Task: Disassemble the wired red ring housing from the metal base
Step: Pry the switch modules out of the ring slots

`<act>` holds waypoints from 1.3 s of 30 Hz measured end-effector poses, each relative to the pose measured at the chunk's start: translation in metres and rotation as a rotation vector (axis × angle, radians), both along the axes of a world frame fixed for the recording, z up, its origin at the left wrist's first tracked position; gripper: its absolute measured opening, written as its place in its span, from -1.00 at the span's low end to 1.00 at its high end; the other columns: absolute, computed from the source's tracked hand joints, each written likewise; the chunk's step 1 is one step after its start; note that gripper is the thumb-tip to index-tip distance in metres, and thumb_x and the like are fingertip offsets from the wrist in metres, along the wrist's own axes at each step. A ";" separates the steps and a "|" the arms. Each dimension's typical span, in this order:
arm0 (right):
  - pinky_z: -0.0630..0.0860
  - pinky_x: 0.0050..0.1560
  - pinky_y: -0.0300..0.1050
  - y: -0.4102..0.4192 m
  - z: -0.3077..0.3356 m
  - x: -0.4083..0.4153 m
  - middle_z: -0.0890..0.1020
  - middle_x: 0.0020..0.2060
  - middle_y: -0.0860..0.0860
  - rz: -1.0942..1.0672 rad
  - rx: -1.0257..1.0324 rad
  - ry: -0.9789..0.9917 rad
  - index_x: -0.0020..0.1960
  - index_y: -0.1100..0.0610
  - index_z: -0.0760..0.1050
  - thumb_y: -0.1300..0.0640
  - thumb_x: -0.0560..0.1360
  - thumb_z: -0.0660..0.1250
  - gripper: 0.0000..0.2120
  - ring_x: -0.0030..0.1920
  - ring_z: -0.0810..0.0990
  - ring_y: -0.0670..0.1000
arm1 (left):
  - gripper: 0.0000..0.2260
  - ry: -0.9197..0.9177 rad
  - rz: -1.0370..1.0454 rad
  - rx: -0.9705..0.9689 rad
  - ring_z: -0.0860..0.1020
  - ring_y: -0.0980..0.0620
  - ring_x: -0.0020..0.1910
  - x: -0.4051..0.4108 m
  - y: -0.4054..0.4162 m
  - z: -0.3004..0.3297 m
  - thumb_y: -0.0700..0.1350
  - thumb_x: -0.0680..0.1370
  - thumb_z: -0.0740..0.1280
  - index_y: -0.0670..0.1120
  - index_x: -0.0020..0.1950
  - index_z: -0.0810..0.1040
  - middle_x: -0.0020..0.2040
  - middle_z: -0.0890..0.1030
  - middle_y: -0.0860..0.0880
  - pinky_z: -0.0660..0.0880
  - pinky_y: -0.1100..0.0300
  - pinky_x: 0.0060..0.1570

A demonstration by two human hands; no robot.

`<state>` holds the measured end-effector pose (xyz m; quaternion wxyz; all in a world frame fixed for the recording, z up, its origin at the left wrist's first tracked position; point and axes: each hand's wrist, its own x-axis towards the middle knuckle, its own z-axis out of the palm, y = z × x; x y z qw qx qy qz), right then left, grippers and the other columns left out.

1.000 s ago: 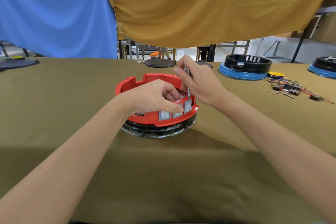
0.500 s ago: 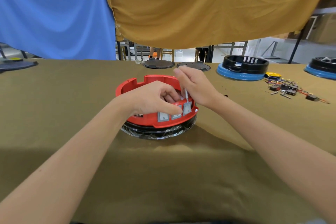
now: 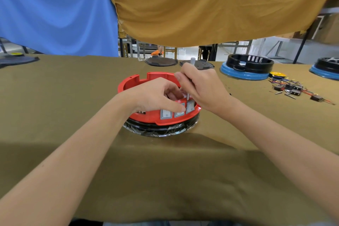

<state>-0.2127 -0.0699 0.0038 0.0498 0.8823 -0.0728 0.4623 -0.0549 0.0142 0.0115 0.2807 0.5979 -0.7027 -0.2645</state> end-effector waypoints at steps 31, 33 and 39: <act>0.37 -0.61 -0.03 0.002 -0.017 -0.006 0.54 -0.52 0.07 -0.046 -0.118 -0.276 -0.29 0.31 0.50 0.01 0.68 0.09 -0.48 -0.58 0.47 0.04 | -0.65 -0.056 0.040 -0.020 0.60 0.35 -0.14 0.004 -0.002 0.000 0.05 0.37 0.56 0.04 0.11 0.61 -0.03 0.65 0.16 0.50 0.43 -0.19; 0.37 -0.61 0.00 0.006 -0.018 -0.003 0.52 -0.54 0.07 -0.049 -0.114 -0.239 -0.31 0.30 0.48 0.02 0.67 0.13 -0.51 -0.59 0.45 0.04 | -0.65 -0.074 0.035 -0.023 0.60 0.33 -0.12 0.004 -0.002 0.000 0.05 0.37 0.56 0.05 0.12 0.61 -0.02 0.65 0.18 0.49 0.37 -0.11; 0.33 -0.63 -0.02 0.004 -0.006 -0.002 0.44 -0.57 0.07 -0.032 -0.159 -0.113 -0.32 0.31 0.46 0.12 0.61 0.24 -0.62 -0.60 0.37 0.04 | -0.62 -0.086 0.011 -0.015 0.58 0.32 -0.05 0.004 -0.001 0.000 0.06 0.40 0.54 0.06 0.17 0.59 0.04 0.65 0.18 0.45 0.33 -0.03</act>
